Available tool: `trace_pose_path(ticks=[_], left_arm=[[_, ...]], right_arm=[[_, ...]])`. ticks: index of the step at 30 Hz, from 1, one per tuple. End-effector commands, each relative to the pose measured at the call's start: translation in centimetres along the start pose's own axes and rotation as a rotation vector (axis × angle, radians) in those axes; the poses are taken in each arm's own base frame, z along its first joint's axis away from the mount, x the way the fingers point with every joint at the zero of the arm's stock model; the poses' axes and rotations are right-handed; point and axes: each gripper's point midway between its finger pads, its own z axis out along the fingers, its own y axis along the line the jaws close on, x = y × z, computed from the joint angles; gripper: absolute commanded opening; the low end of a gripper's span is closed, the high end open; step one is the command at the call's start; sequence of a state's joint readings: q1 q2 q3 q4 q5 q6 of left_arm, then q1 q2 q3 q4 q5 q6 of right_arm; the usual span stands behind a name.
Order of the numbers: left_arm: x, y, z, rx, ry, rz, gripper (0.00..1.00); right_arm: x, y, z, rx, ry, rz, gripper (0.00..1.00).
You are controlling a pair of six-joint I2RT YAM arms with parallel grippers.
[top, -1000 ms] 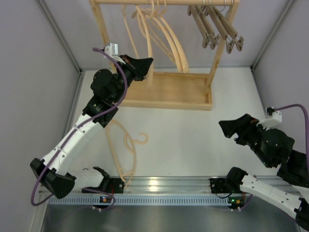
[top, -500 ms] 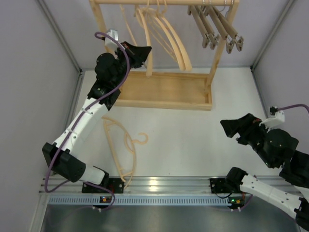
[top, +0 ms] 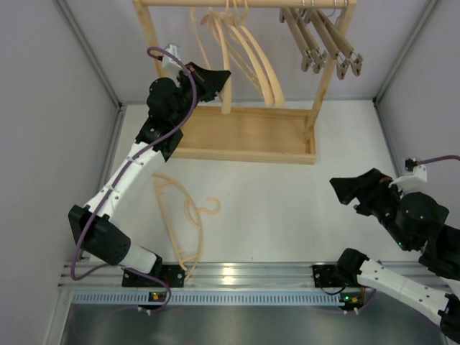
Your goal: Organize the hangers
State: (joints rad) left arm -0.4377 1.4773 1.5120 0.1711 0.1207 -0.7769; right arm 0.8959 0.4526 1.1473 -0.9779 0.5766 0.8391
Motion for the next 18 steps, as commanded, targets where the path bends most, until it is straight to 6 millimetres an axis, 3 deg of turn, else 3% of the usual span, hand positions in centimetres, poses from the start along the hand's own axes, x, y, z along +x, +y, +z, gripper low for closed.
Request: trace_pose_path(ticks=[1,10,14,18], left_arm=[[-2.2,-2.4,-1.0,0.086,-0.069,0.003,0.01],[-1.2,-1.9,-2.9,0.081,-0.054,0.011,0.32],[-0.8,-1.8,-4.2,0.076,-0.041,0.032,0.41],[0.5,-0.9,-6.1,0.042,-0.002,0.045,0.42]], right_arm=[[-0.5,-0.1,-0.7,-0.008,-0.004,-0.003,0.81],[-0.1,-0.4,-0.6,-0.002,0.001,-0.001,0.81],[0.0,-0.5,-0.6,-0.002,0.001,0.004,0.81],[0.1,-0.8,-0.7,-0.004,0.000,0.004,0.81]])
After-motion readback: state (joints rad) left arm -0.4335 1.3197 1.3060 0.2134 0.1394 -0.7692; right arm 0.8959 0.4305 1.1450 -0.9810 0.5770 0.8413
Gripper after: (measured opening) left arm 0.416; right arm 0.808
